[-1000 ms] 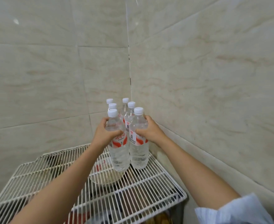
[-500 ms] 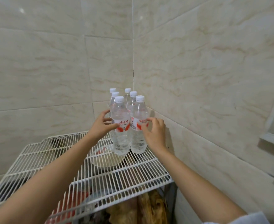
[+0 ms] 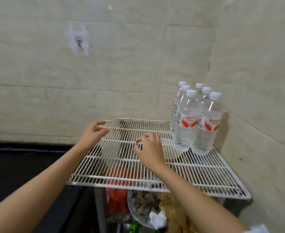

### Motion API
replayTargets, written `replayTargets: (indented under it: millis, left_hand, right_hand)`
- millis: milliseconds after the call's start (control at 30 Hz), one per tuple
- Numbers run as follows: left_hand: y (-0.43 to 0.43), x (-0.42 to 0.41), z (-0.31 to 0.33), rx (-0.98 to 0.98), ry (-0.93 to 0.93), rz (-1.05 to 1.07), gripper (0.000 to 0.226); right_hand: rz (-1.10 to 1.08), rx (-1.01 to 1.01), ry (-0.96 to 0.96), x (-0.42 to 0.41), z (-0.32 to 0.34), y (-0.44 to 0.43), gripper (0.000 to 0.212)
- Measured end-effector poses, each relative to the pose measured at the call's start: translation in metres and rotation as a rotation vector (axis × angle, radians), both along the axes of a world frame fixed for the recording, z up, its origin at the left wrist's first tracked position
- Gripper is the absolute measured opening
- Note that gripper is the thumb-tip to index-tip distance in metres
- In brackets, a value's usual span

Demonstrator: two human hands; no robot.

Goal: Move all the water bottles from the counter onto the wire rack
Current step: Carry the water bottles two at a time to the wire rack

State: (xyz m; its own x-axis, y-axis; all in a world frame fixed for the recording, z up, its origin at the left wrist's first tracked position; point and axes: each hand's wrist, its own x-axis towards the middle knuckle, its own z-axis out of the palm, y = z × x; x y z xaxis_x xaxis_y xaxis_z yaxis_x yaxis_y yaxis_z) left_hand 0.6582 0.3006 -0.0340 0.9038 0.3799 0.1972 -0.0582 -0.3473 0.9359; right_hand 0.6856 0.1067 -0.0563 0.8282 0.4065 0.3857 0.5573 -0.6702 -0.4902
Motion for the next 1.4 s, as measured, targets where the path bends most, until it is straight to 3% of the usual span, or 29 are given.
replayTargets:
  millis: [367,733,1000,1200,1400]
  left_hand:
    - [0.125,-0.135,-0.035,-0.078,0.065,0.4,0.034]
    - [0.259,-0.394,-0.065,-0.14,0.109,0.934,0.03]
    - [0.307,-0.537,-0.088,-0.185,0.115,1.104,0.024]
    - [0.329,-0.584,-0.106,-0.226,0.111,1.178,0.022]
    - [0.36,-0.565,-0.13,-0.292,0.115,1.18,0.017]
  right_hand:
    - [0.395,-0.076,-0.034,-0.063,0.0,0.153,0.041]
    - [0.82,-0.244,0.107,-0.231,-0.048,0.34,0.046]
    - [0.93,-0.314,0.167,-0.328,-0.078,0.432,0.045]
    - [0.965,-0.397,0.215,-0.367,-0.1,0.469,0.046]
    - [0.987,-0.374,0.24,-0.352,-0.106,0.509,0.044]
